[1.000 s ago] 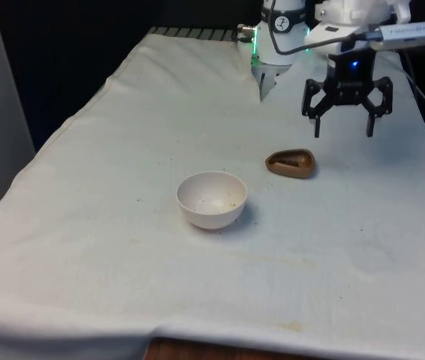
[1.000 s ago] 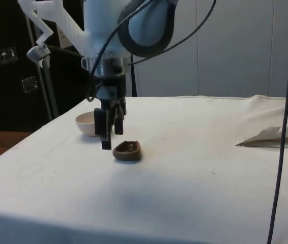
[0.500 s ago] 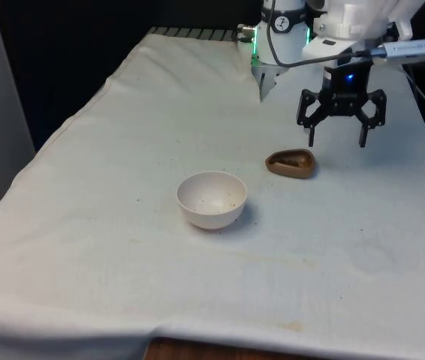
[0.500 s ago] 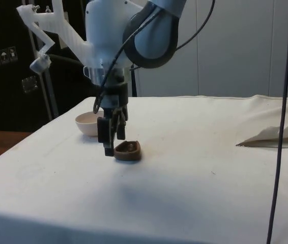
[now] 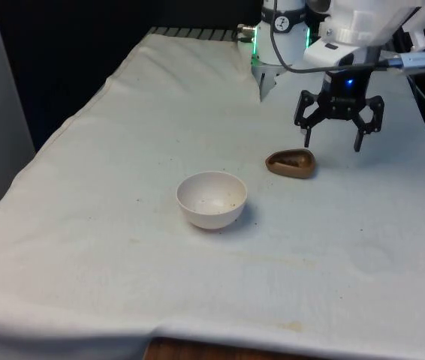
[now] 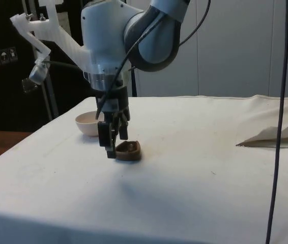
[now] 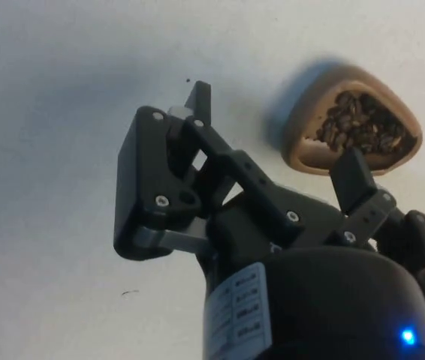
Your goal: Pour the coffee beans from the cup into the bowl.
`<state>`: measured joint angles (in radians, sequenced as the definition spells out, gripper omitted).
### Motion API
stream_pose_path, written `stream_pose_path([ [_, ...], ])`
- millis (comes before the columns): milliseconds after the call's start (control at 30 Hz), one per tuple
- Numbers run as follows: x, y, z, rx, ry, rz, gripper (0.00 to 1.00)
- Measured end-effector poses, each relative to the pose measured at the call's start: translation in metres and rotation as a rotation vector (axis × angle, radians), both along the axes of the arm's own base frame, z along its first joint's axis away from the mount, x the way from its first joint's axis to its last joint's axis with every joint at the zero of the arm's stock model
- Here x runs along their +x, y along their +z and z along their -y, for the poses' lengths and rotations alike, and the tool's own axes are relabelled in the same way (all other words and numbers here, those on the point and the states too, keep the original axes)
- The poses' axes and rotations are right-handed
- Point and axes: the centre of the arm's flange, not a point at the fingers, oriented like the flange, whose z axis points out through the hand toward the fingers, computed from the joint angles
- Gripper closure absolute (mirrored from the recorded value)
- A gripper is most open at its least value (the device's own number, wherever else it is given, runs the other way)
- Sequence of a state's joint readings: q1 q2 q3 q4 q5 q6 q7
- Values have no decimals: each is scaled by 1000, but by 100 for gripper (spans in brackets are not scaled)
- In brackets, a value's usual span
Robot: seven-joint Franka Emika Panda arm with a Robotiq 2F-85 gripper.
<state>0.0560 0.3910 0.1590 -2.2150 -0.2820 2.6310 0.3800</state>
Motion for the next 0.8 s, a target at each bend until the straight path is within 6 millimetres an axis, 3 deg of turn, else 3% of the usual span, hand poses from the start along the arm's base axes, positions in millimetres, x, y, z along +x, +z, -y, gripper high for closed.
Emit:
stream_pose_path([
  [300, -2, -11, -9, -16, -23, 26, 0],
  [800, -2, -18, -6, -31, -32, 40, 0],
])
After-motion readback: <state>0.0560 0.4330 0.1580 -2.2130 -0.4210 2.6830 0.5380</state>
